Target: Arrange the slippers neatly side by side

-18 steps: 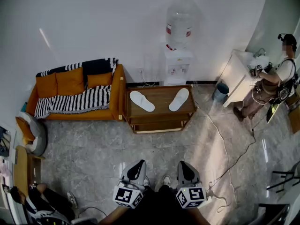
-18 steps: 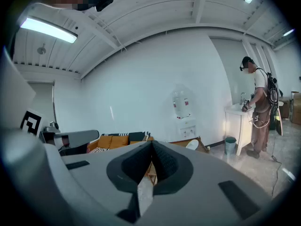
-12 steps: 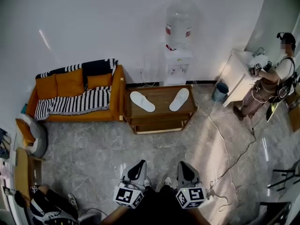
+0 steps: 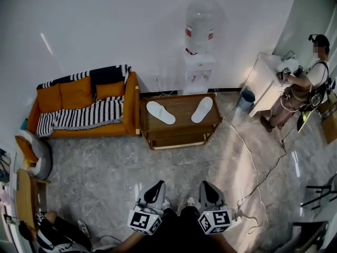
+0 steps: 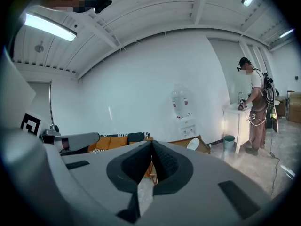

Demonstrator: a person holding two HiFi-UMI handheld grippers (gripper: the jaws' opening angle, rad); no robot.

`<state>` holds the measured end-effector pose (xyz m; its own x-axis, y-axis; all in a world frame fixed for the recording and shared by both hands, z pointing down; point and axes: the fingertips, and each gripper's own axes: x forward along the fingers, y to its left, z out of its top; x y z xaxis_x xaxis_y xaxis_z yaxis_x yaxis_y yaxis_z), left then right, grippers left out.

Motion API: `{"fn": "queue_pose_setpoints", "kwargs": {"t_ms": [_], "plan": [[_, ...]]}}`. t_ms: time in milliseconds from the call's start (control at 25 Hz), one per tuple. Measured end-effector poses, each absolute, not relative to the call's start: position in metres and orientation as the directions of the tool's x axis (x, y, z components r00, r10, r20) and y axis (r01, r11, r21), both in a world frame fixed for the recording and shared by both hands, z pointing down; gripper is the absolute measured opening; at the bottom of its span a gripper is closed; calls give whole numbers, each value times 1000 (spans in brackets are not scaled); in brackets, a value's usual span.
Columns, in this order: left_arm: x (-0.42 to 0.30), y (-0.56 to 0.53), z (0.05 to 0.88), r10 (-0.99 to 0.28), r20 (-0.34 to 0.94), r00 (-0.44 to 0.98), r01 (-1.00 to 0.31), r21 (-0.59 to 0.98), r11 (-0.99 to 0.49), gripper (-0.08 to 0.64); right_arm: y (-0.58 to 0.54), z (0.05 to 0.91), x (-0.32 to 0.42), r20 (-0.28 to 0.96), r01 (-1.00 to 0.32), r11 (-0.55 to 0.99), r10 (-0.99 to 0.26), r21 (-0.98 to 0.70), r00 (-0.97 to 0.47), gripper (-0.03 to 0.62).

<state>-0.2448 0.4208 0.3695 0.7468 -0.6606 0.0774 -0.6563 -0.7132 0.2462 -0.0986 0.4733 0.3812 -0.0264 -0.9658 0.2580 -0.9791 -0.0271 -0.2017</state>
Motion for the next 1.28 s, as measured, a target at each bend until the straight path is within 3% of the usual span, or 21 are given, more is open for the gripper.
{"fn": "queue_pose_setpoints", "kwargs": {"t_ms": [640, 1280], "plan": [[-251, 380, 391, -670, 98, 736, -669, 265, -695, 17, 423, 399, -104, 253, -980, -7, -967, -200, -45, 12], [-95, 215, 402, -671, 129, 730, -679, 247, -691, 17, 247, 403, 39, 244, -973, 43, -965, -225, -99, 12]]}}
